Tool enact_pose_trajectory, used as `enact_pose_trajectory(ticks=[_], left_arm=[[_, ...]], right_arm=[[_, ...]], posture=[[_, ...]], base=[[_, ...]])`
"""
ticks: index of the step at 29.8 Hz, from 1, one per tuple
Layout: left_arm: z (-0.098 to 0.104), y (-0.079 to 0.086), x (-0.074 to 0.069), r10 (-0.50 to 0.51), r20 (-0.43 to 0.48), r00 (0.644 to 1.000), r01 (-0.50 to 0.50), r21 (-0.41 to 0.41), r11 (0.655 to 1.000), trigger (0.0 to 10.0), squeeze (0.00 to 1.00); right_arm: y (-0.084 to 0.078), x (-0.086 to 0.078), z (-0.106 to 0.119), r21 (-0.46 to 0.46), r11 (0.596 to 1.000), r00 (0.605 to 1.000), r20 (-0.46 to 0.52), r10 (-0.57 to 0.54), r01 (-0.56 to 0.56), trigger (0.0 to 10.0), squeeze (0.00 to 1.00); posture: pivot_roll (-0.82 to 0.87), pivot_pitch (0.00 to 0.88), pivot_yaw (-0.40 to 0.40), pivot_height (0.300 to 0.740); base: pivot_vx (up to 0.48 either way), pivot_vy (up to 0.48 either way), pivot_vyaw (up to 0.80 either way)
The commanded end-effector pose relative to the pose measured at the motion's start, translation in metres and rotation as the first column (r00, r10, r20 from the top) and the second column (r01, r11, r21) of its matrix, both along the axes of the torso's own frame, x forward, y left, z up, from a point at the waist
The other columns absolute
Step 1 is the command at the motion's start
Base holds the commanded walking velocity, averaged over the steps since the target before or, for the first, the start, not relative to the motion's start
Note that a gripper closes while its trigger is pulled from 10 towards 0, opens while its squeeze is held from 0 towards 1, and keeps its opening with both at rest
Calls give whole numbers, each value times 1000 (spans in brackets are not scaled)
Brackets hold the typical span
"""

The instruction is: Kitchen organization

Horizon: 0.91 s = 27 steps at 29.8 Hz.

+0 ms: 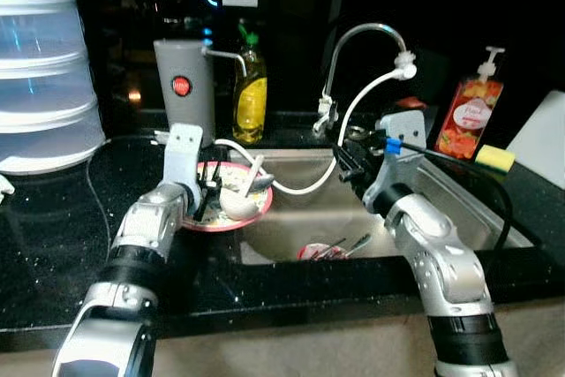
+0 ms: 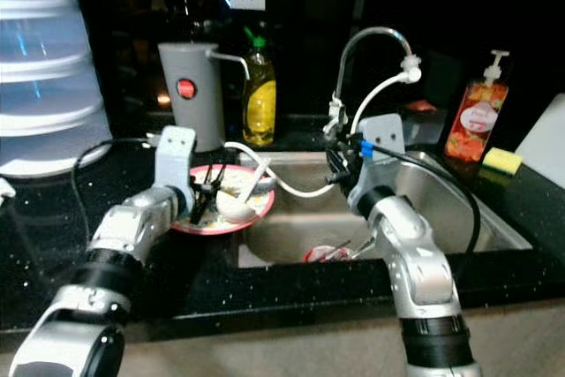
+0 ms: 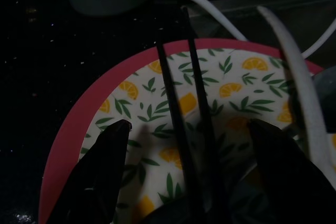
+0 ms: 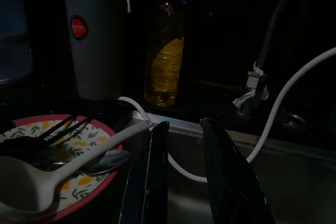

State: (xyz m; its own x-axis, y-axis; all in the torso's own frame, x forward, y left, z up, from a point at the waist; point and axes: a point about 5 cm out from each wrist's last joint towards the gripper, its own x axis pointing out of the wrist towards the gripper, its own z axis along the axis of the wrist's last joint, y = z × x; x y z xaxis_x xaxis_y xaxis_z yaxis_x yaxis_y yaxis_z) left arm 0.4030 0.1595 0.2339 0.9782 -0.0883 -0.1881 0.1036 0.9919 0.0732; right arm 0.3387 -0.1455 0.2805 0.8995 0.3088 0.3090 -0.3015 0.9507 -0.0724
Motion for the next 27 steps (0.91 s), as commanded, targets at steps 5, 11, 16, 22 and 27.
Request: enact_pose_trajectory(ticks=[5,11,16,22,27], left_arm=[[-7,-1,10,38,-51,998,-39,-32,999,10000,0],[-18,2,12,51,-106,993,-53,-15,998,6627,0],[-32,4,10,50,-156,986,-62,-72,995,0,0],[-36,9,10,64,-160,985,-79,-86,993,0,0],[-29,10,11,68,-127,990,-82,-104,991,0,0]], right_arm=[[5,-2,2,9,1000,1000,2,20,-20,10000,0],[5,-3,2,14,1000,1000,4,16,-16,10000,0],[5,-3,3,15,1000,1000,4,15,-15,10000,0],[6,-3,3,21,1000,1000,1,17,-17,10000,0],[7,-3,1,23,1000,1000,-4,19,-19,10000,0]], posture=[[10,0,-52,740],[7,0,-49,740],[9,0,-49,740],[14,0,-44,740],[11,0,-52,740]], base=[[0,0,0],[0,0,0],[0,0,0],[0,0,0],[0,0,0]])
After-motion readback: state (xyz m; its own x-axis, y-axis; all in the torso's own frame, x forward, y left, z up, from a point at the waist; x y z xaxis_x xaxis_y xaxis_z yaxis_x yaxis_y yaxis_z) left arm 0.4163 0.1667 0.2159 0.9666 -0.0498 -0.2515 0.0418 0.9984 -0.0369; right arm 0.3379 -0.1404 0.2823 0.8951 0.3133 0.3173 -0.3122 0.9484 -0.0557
